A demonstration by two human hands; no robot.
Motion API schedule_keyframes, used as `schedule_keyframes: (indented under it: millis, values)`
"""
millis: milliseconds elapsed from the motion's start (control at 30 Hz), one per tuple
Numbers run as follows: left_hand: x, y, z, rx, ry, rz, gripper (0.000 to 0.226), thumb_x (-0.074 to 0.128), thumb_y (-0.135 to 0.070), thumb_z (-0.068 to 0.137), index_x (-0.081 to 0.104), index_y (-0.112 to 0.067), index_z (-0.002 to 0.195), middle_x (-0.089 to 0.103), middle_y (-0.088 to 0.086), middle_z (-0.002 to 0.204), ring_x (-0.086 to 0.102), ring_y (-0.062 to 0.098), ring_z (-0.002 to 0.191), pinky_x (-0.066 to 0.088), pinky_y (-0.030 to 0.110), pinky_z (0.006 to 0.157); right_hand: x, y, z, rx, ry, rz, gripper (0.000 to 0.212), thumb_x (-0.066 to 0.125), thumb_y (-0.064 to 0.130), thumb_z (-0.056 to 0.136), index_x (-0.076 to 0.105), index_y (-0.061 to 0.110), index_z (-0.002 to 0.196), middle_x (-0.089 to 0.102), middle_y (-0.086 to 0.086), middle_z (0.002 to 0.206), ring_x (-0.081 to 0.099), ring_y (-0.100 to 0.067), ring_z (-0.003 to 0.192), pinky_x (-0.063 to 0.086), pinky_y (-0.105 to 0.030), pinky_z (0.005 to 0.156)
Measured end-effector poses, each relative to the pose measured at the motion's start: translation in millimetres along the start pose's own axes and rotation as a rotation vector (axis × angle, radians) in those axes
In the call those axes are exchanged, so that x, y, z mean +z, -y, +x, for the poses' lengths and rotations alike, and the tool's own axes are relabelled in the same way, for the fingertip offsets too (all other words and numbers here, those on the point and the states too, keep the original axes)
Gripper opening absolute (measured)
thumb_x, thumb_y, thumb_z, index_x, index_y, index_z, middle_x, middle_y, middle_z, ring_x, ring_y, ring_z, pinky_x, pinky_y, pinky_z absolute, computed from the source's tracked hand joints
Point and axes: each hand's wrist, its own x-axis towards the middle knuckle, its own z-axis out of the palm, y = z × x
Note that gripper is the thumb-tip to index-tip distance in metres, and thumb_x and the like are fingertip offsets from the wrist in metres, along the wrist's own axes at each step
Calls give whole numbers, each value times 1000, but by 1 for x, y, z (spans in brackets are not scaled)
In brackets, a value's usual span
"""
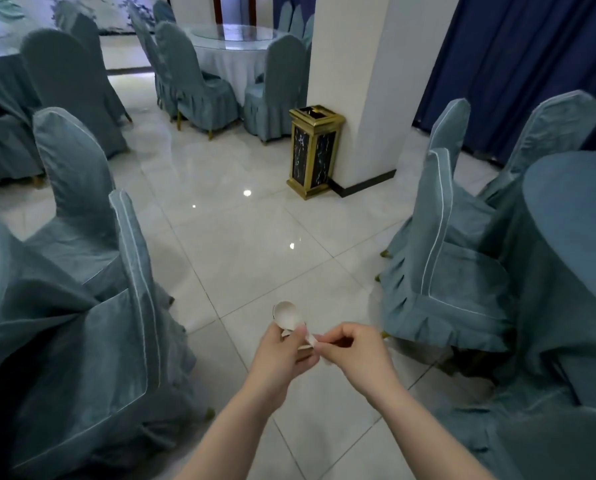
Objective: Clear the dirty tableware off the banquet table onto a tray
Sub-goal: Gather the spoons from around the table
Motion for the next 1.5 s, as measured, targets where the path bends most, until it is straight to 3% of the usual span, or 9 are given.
schedule_keyframes:
  millis: [100,200,300,400,633,933,1200,1333,1500]
  values:
    - [8,-23,45,-6,-31,-25,10,49,-14,97,54,-5,100,69,13,85,71,23,76,57,25,63,-8,18,50,-7,11,-21,12,80,13,71,73,21,65,71,2,65,62,-6,60,49,-19,60]
    - [6,-46,97,-10,-48,-64,8,49,-12,97,53,-5,97,72,15,83,72,24,74,56,24,61,-6,32,106,-1,95,-20,11,80,16,71,72,21,66,71,-2,68,61,-8,62,49,-25,63]
    - [2,-71,156,-10,-91,-118,8,48,-11,97,52,-4,98,73,13,77,71,23,68,57,26,60,-5,46,174,-2,177,15,7,76,21,77,72,20,72,72,1,73,62,-4,66,49,-21,65]
    - [-4,-100,217,-1,-152,-117,10,46,-12,98,52,-4,101,73,20,87,71,25,72,57,27,59,-6,59,254,7,208,50,12,65,20,87,70,21,77,72,5,76,62,-4,69,49,-19,66]
    - [-41,-177,320,74,-395,-229,11,45,-11,98,53,-5,101,73,20,90,72,27,74,58,28,58,20,120,442,97,396,142,23,47,15,99,68,14,91,73,-4,91,63,-12,71,47,-21,65]
    - [-195,-317,402,324,-746,-378,14,43,-12,98,53,-8,106,74,15,86,72,23,70,55,24,51,183,262,623,-19,685,143,23,47,20,99,69,13,95,76,-3,90,69,-15,75,53,-27,71]
    - [-297,-448,475,487,-843,-345,16,39,-15,101,53,-7,99,73,16,95,72,25,82,59,32,69,324,394,732,-230,839,110,22,49,22,99,70,16,94,76,0,88,70,-14,76,52,-23,68]
    - [-346,-493,510,534,-925,-377,14,43,-13,99,55,-6,98,73,18,93,72,26,79,58,29,59,399,443,790,-295,950,98,21,51,23,98,70,17,94,76,1,89,71,-13,77,52,-27,72]
    - [-402,-546,557,622,-1138,-517,11,44,-11,98,54,-7,97,74,17,90,72,27,75,58,29,59,502,502,861,-362,1127,38,21,49,24,99,69,17,99,76,2,92,71,-18,85,52,-28,73]
